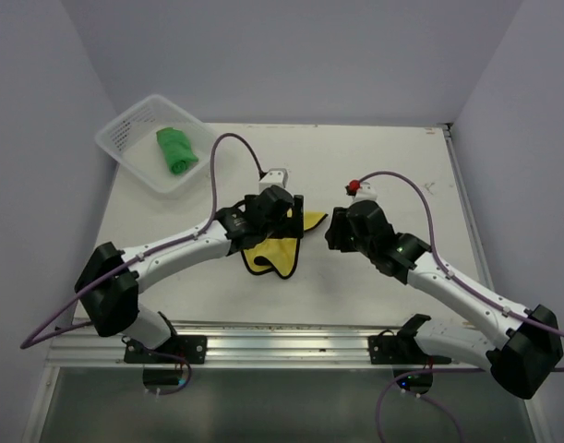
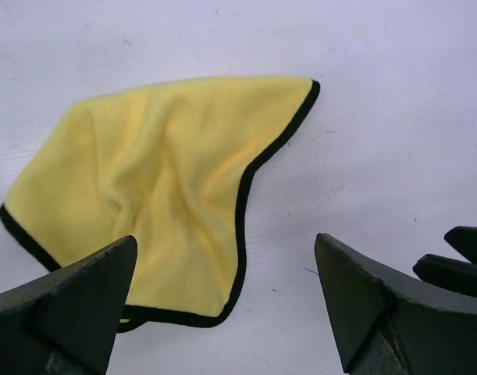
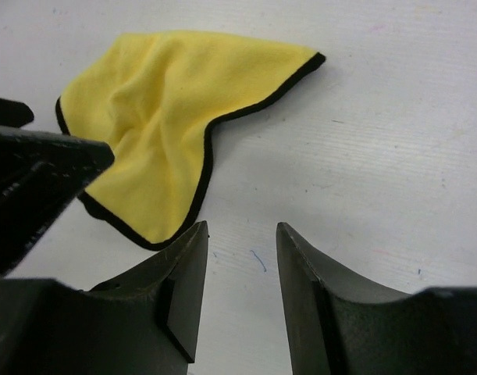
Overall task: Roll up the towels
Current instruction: Move the towel to the center of the board, then flatten the towel
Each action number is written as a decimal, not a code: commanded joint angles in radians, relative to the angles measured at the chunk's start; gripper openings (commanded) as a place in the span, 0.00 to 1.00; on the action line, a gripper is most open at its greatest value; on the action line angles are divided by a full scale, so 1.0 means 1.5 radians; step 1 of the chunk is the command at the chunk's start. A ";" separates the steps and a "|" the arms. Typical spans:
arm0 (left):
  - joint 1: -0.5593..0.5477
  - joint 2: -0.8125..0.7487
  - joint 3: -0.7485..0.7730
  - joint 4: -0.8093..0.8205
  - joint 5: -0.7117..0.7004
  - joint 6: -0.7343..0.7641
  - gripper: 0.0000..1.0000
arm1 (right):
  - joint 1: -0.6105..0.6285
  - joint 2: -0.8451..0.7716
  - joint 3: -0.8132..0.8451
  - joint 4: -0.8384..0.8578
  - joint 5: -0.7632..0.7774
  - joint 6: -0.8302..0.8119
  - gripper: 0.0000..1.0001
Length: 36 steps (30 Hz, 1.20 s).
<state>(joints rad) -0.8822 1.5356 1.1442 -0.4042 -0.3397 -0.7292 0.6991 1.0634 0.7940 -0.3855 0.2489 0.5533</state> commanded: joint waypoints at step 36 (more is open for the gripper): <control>0.008 -0.242 -0.152 -0.169 -0.234 -0.052 1.00 | 0.230 0.355 0.048 0.245 -0.036 -0.209 0.50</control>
<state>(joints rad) -0.8764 1.1610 0.8749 -0.6308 -0.6765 -0.8249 1.0409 1.5738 0.8246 -0.0628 0.1432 0.2592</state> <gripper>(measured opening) 0.996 0.510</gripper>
